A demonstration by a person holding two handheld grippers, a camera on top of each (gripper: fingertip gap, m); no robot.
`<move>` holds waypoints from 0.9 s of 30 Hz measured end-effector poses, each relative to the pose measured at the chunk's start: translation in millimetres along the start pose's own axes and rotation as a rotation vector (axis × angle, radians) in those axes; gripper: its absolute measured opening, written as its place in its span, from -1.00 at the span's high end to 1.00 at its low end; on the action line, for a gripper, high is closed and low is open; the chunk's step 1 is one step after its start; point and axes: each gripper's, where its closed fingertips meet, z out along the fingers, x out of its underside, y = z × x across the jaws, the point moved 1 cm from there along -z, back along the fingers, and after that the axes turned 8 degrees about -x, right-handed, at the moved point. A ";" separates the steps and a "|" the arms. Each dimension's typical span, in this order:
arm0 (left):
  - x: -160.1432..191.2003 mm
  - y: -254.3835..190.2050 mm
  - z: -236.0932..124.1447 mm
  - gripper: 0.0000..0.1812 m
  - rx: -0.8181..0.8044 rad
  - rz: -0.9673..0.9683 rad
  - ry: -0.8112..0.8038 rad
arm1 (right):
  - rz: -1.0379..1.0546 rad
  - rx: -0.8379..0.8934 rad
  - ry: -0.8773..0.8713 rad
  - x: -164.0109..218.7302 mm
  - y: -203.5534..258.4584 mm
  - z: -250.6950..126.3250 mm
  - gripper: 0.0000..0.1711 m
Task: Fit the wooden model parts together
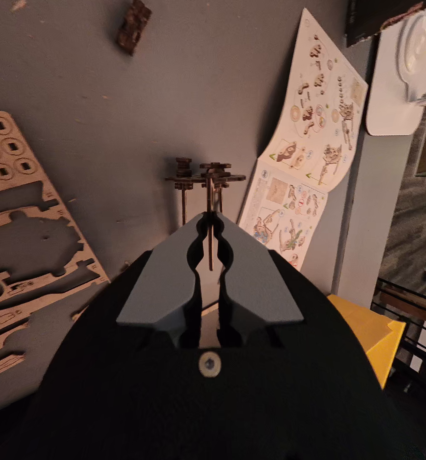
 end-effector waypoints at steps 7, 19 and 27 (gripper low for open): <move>0.3 -0.2 0.0 0.99 -0.001 0.000 0.003 | 0.010 -0.002 0.006 5.5 -3.6 3.9 0.93; -6.2 0.9 -6.6 0.99 -0.007 0.001 -0.031 | -0.245 -0.189 -0.435 -88.6 66.8 -41.3 0.66; -12.9 -1.0 -13.1 0.99 -0.004 0.004 -0.063 | -0.299 -0.334 -0.484 -127.0 120.6 18.0 0.63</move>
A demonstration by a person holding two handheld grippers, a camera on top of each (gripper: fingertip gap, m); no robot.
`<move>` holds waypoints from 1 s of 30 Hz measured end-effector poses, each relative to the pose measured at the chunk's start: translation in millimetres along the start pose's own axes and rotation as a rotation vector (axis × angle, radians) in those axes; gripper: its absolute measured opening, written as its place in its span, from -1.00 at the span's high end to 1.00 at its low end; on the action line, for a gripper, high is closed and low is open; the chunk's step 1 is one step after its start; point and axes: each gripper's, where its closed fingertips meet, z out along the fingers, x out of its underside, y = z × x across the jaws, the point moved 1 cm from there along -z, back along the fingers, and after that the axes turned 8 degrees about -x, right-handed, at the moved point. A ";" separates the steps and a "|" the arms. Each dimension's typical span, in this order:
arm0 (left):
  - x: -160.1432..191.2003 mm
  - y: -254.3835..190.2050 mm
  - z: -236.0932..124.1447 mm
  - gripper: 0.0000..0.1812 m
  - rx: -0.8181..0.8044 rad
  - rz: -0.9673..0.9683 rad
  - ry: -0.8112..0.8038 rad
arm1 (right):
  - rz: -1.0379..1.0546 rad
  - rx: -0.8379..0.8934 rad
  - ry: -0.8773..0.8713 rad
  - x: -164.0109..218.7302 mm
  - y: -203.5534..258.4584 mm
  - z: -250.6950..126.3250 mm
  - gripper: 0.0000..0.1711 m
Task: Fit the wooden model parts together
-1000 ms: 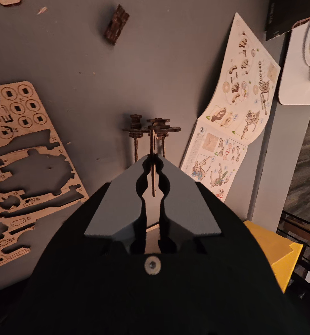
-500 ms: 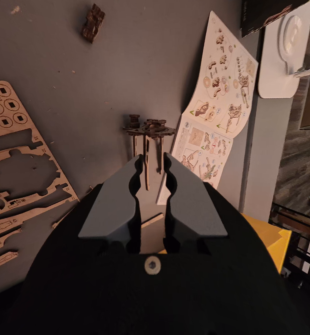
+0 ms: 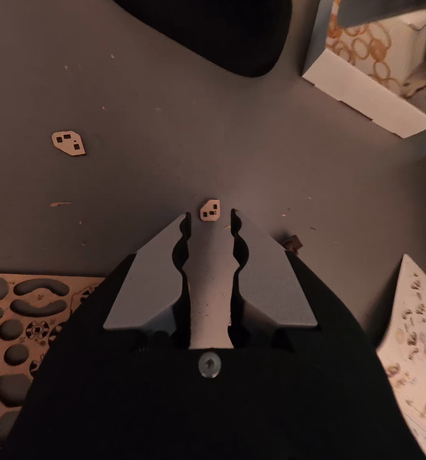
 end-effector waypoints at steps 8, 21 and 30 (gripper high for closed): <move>-3.2 -5.5 -2.5 0.99 0.018 0.009 -0.013 | 0.164 -0.122 -0.035 8.1 -0.2 12.9 0.60; 3.6 -8.1 3.7 0.99 0.022 0.026 0.023 | 0.197 -0.146 -0.061 7.0 4.9 14.0 0.80; 13.0 2.7 10.9 0.99 -0.027 0.042 0.065 | 0.082 -0.037 -0.117 -21.2 7.1 -10.1 0.80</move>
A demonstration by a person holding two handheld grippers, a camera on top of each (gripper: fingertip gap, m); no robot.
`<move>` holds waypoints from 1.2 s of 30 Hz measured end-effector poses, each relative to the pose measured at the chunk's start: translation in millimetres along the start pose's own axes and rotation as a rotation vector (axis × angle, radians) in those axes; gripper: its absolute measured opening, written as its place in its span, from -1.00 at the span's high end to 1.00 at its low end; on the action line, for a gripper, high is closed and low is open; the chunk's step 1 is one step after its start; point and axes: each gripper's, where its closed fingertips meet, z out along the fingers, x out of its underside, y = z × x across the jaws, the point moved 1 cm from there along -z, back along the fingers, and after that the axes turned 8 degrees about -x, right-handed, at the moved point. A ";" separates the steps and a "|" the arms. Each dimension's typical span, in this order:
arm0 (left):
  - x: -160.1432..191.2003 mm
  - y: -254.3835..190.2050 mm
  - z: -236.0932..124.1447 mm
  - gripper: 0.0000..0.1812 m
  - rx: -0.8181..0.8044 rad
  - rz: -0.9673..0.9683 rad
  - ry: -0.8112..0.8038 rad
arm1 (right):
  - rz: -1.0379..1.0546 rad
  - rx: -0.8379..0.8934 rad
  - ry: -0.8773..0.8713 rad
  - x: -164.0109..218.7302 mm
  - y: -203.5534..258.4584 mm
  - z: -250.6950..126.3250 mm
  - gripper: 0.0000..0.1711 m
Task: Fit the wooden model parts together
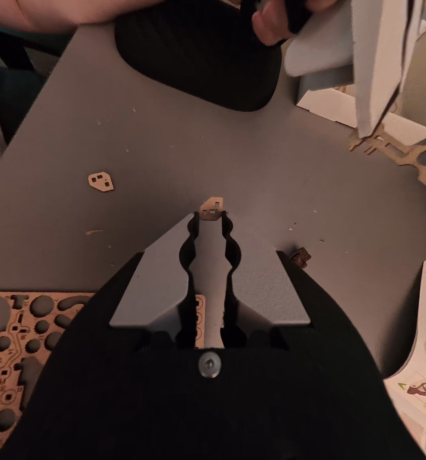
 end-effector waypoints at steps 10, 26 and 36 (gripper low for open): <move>10.6 -16.2 10.7 0.99 0.079 0.072 0.052 | 0.089 0.010 -0.005 8.6 -10.0 0.0 0.80; 16.5 -20.7 14.7 0.99 0.082 0.101 0.086 | 0.093 0.036 -0.011 11.4 -16.5 -1.7 0.80; 17.8 -20.5 15.2 0.99 0.079 0.105 0.095 | 0.090 0.038 -0.009 12.1 -16.8 -1.3 0.80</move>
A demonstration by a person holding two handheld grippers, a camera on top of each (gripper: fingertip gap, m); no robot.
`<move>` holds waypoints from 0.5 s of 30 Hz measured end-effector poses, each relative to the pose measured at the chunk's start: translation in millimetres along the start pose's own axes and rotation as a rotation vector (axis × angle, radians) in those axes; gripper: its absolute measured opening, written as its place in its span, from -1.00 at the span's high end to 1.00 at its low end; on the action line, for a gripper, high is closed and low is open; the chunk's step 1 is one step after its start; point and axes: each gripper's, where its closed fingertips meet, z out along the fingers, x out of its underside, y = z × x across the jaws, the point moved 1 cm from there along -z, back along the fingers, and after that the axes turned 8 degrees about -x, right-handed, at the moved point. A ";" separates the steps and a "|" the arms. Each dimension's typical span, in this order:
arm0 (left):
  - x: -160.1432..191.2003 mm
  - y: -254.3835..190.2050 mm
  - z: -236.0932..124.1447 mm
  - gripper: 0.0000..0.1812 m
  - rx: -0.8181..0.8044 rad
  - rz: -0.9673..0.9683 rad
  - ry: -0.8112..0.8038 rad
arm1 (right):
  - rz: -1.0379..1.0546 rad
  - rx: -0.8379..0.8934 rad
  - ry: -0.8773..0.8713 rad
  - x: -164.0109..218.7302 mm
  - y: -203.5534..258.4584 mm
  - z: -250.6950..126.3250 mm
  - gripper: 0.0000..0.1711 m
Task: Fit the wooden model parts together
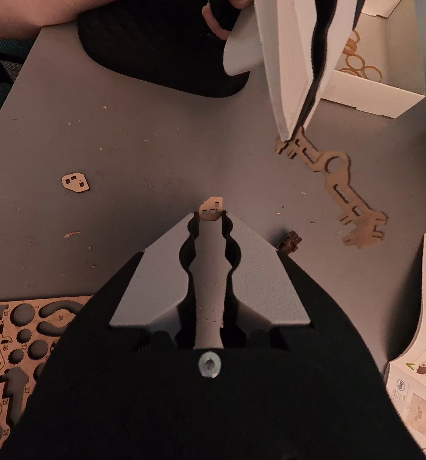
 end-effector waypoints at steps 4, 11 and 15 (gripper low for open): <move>4.6 -1.8 2.2 0.99 0.010 0.001 0.030 | 0.007 -0.009 -0.006 -0.3 0.5 -0.5 0.80; 13.2 -4.3 6.8 0.99 0.010 0.029 0.083 | 0.009 -0.016 0.005 2.4 1.2 1.0 0.80; 16.9 -4.8 8.4 0.99 0.014 0.028 0.105 | 0.010 -0.018 0.007 3.0 1.2 1.0 0.80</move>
